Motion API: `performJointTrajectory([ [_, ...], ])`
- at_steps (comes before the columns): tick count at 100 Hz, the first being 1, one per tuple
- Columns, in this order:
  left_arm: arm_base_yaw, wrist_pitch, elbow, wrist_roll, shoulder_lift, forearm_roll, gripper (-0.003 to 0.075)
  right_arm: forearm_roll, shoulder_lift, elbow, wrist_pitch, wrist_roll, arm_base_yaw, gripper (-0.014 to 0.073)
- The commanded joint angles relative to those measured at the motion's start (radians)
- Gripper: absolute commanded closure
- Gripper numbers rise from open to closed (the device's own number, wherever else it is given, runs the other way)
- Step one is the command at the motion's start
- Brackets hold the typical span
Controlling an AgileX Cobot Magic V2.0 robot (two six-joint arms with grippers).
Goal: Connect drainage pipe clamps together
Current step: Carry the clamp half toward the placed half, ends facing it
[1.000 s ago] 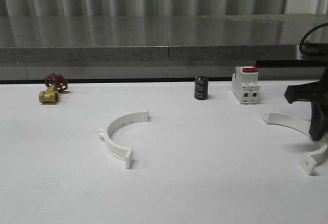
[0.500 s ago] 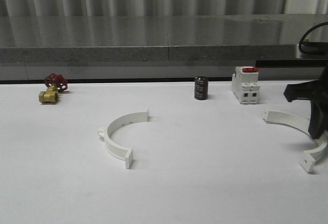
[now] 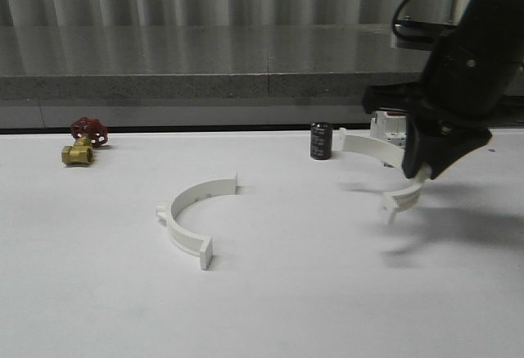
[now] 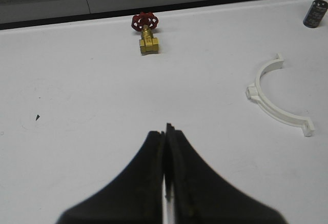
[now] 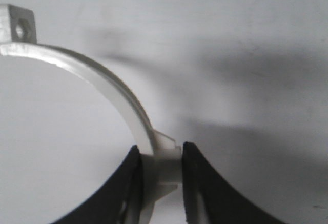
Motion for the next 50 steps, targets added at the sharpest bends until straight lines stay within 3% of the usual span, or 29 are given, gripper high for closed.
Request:
performJointTrajectory([
  [1, 0.002, -0.054, -0.026, -0.002, 0.004, -0.030, 0.0741, -0.038, -0.033, -0.049, -0.016, 0.087, 0.054, 0.0453],
  [26, 0.002, -0.054, -0.026, -0.002, 0.004, -0.030, 0.0741, -0.225, 0.052, -0.155, 0.069, 0.346, 0.168, 0.0453],
  [50, 0.002, -0.054, -0.026, -0.002, 0.004, -0.030, 0.0741, -0.231, 0.133, -0.255, 0.110, 0.381, 0.216, 0.0453],
])
